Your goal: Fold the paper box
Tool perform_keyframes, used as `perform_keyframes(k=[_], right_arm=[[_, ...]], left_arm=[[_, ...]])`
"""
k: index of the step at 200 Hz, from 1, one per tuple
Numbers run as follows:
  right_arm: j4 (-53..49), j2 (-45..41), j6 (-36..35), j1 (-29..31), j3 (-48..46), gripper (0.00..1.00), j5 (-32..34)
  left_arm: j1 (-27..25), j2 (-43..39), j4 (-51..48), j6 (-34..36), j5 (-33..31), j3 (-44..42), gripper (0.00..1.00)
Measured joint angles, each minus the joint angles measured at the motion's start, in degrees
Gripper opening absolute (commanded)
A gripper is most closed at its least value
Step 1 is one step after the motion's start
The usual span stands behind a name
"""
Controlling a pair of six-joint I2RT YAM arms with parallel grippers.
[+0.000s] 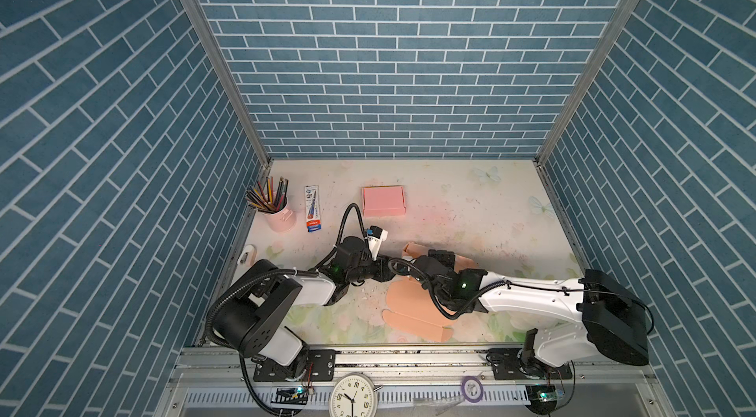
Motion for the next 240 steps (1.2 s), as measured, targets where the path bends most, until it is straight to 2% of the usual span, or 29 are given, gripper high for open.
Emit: perform_keyframes(k=[44,105,149,240], right_arm=[[0.76,-0.31,-0.96,0.92,-0.13,0.0,0.42],[0.11,-0.85,-0.24,2.25,-0.13,0.0,0.46],[-1.03,-0.85,2.49,3.5,-0.07,0.0,0.7],[-6.38,-0.79,8.85,5.81,2.03,0.01,0.79]], left_arm=[[-3.26,-0.02,1.49,2.93,-3.1,-0.81,0.51],[-6.71,-0.24,3.43,5.25,-10.1,-1.53,0.42],[-9.16,-1.22,4.24,6.78,-16.15,-1.55,0.38],[-13.14,-1.9,6.51,9.4,-26.56,-3.48,0.21]])
